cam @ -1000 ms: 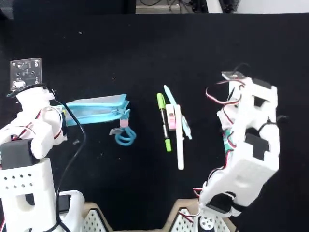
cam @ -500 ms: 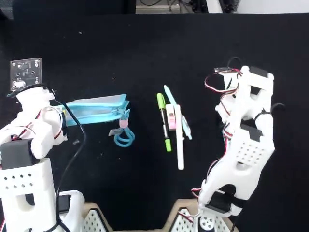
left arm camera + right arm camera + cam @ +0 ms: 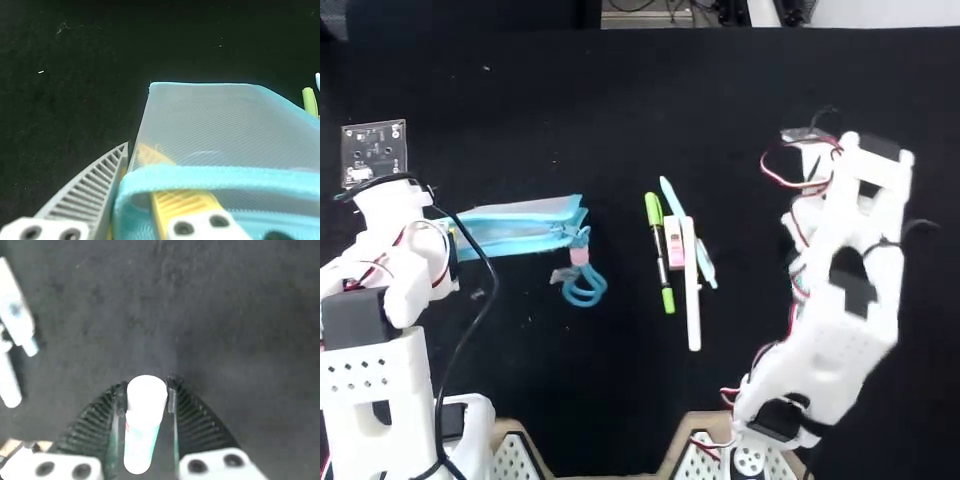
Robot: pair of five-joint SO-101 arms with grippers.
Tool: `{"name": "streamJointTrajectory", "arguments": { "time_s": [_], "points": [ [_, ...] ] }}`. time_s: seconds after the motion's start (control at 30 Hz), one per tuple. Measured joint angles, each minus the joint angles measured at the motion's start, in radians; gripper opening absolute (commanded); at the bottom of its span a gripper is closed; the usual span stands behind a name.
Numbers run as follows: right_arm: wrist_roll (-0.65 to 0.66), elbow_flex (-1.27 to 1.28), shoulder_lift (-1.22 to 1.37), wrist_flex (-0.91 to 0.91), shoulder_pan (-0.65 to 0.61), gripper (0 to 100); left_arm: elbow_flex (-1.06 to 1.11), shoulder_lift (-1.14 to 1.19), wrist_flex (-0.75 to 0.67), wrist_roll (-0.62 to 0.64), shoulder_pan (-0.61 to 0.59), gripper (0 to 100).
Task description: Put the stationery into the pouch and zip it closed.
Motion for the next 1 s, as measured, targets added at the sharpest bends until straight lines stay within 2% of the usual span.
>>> {"name": "streamJointTrajectory", "arguments": {
  "time_s": [0.3, 0.4, 0.53, 0.67, 0.8, 0.9, 1.0],
  "points": [
    [0.014, 0.37, -0.605, -0.068, -0.011, 1.1, 0.0, 0.0, 0.0, 0.0, 0.0, 3],
    [-0.006, 0.479, -0.806, -0.104, -0.078, 1.1, 0.0, 0.0, 0.0, 0.0, 0.0, 3],
    [-0.1, 0.586, -1.079, -0.176, -0.192, 1.1, 0.0, 0.0, 0.0, 0.0, 0.0, 3],
    [-0.226, 0.618, -1.356, -0.201, -0.342, 1.1, 0.002, 0.0, 0.0, 0.0, 0.0, 3],
    [-0.371, 0.634, -1.61, -0.262, -0.552, 1.1, 0.003, 0.0, 0.0, 0.0, 0.0, 3],
    [-0.466, 0.689, -1.758, -0.376, -0.744, 1.4, 0.003, 0.0, 0.0, 0.0, 0.0, 3],
    [-0.497, 0.783, -1.863, -0.528, -0.942, 1.2, 0.003, 0.0, 0.0, 0.0, 0.0, 3]
  ]
}}
